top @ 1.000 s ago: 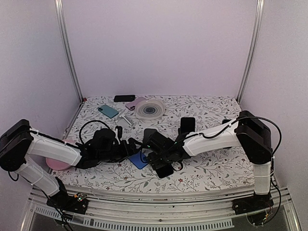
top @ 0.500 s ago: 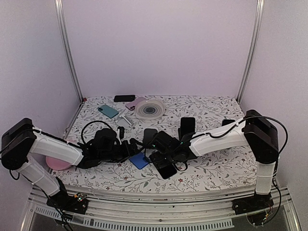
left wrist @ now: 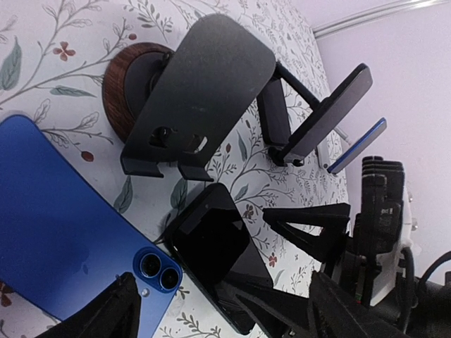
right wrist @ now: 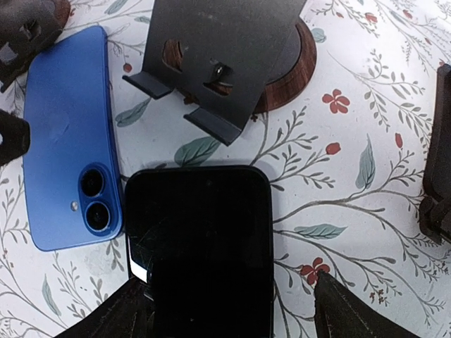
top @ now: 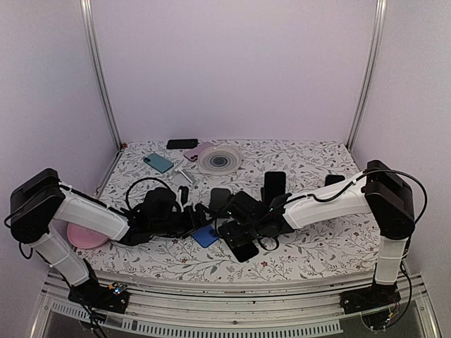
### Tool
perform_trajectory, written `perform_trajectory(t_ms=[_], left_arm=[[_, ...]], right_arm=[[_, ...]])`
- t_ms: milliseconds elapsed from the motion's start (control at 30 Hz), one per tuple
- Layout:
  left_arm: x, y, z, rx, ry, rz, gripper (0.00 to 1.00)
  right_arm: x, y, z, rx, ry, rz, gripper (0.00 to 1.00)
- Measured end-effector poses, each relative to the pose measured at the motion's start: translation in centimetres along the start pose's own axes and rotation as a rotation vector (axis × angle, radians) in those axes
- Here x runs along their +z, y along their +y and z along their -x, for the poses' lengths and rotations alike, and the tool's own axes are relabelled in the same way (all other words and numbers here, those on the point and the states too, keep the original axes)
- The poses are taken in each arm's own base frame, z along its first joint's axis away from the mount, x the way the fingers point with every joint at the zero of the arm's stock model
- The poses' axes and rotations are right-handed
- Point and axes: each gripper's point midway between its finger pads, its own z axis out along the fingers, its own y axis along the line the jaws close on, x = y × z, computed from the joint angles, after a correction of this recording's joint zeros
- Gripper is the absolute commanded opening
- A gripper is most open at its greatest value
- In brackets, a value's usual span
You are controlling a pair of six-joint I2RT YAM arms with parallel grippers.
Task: Place the phone on the phone stand
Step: Pick up the phone at the center of the board.
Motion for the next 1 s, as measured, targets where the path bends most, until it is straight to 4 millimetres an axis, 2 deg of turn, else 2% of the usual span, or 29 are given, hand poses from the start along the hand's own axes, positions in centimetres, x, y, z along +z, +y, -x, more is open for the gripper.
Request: perform_trajectory(t_ms=[133, 633, 1000], left_arm=[[-0.1, -0.1, 0.1, 0.001, -0.005, -0.002, 0.82], [-0.6, -0.5, 0.5, 0.002, -0.018, -0.011, 0.82], [-0.9, -0.3, 0.9, 0.0, -0.035, -0.001, 0.82]], right_arm=[[0.3, -0.2, -1.3, -0.035, 0.03, 0.012, 0.96], [1.5, 1.3, -1.1, -0.146, 0.062, 0.067, 0.94], [2.0, 1.6, -0.6, -0.142, 0.073, 0.081, 0.79]])
